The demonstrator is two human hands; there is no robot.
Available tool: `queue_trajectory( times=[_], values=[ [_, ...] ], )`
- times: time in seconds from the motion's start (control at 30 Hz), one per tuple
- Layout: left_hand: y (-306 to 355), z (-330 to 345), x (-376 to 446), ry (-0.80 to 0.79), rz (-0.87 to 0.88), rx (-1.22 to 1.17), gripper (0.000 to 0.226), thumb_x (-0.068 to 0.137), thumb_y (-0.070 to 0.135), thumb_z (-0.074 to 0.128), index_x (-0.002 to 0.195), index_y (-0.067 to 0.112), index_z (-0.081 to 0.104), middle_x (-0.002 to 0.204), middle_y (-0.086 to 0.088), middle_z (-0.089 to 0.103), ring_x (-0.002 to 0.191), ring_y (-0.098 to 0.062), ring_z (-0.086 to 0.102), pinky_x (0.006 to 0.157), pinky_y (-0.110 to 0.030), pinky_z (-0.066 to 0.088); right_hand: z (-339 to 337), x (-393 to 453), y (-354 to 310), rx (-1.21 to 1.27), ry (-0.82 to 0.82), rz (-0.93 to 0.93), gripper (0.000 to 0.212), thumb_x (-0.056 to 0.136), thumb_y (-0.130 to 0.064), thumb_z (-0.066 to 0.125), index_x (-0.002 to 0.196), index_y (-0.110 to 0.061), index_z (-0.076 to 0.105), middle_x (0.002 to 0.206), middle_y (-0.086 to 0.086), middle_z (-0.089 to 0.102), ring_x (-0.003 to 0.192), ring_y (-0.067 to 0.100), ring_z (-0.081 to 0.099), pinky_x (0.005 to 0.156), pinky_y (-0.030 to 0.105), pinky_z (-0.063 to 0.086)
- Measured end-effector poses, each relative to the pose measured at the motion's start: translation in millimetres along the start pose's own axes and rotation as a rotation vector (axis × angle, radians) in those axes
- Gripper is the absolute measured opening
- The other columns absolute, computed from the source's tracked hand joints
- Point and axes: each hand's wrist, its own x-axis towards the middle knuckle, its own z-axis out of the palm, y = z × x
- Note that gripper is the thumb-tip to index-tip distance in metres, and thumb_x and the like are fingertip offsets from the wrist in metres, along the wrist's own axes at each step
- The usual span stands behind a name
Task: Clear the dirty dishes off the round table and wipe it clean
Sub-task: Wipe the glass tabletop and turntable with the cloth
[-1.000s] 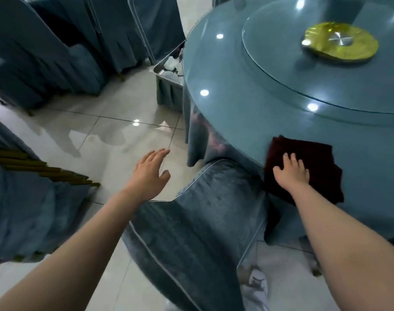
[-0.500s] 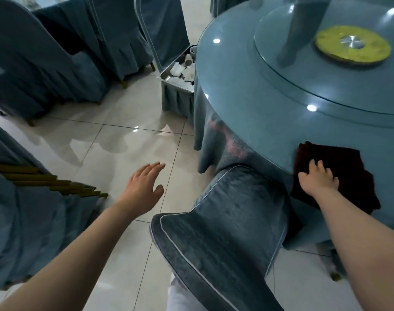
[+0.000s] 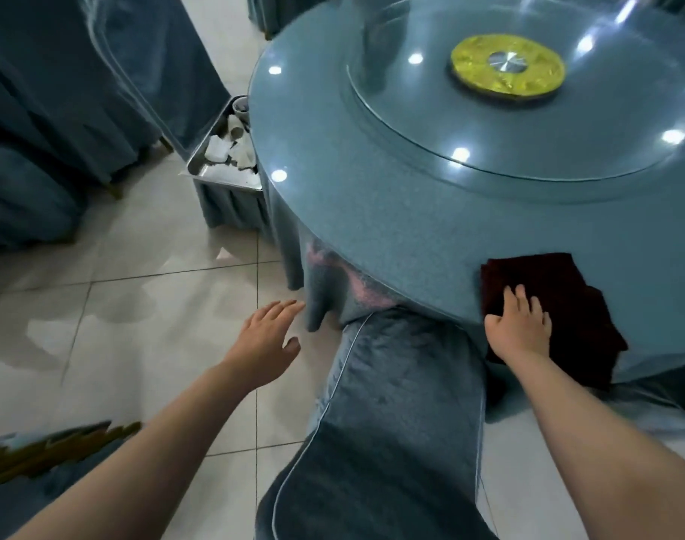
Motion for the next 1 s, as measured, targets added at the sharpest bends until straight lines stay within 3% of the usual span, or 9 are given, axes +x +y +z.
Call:
queue_trajectory(
  times=[0.13,0.37,0.6,0.77,0.9,1.0],
  values=[
    [-1.4,0.2,38.5,-0.055,0.076,0.025,0.063,0.094,0.026,0.049,0.152,0.028,0.023,0.159,0.007,0.022,0.147,-0.016,0.013,0.120,-0.035,0.011,0.9,5.2,16.0,-0.020,0.014,-0.057,0.063,0.092,-0.032,0.045,0.152,-0.024,0.027,0.163,-0.002,0.014,0.149,0.027,0.007,0.120,0.051,0.001],
    [-8.1,1.0,112.5,-0.112,0.143,0.025,0.063,0.094,0.026,0.049,0.152,0.029,0.023,0.160,0.010,0.020,0.148,-0.015,0.012,0.120,-0.035,0.010,3.4,26.3,6.1,-0.029,-0.007,0.102,0.060,0.100,-0.047,0.026,0.156,-0.032,0.009,0.164,-0.003,0.000,0.150,0.029,0.000,0.120,0.053,0.002],
    [-26.4,-19.3,182.5,-0.113,0.305,0.204,0.068,0.095,0.025,0.047,0.155,0.025,0.013,0.163,0.003,0.002,0.150,-0.019,-0.004,0.121,-0.038,0.002,24.8,33.6,-142.0,0.032,0.103,0.038,0.060,0.099,-0.047,0.026,0.155,-0.029,0.017,0.164,0.002,0.010,0.149,0.035,0.007,0.119,0.057,0.003],
    [-50.5,-44.6,241.4,-0.166,0.318,0.272,0.072,0.096,0.035,0.047,0.155,0.025,0.008,0.163,-0.003,-0.004,0.150,-0.024,-0.005,0.121,-0.042,0.008,34.1,35.0,-257.2,0.080,0.082,-0.036,0.062,0.095,-0.049,0.025,0.153,-0.028,0.025,0.162,0.005,0.019,0.147,0.036,0.016,0.118,0.058,0.006],
    [-73.6,-59.5,263.3,-0.233,0.445,0.382,0.076,0.093,0.034,0.049,0.155,0.033,0.005,0.163,-0.002,-0.003,0.150,-0.024,-0.001,0.122,-0.040,0.009,34.0,31.2,-238.0,0.079,0.060,-0.019,0.064,0.093,-0.053,0.019,0.153,-0.033,0.022,0.163,-0.001,0.014,0.149,0.030,0.013,0.120,0.054,0.007],
    [-79.9,-64.3,271.5,-0.236,0.516,0.387,0.073,0.089,0.033,0.051,0.154,0.031,0.016,0.162,-0.005,0.010,0.149,-0.025,0.012,0.120,-0.040,0.019,34.4,21.0,-201.4,0.088,0.082,0.144,0.066,0.091,-0.056,0.014,0.154,-0.035,0.018,0.164,-0.004,0.010,0.150,0.027,0.010,0.121,0.050,0.004]
  ],
)
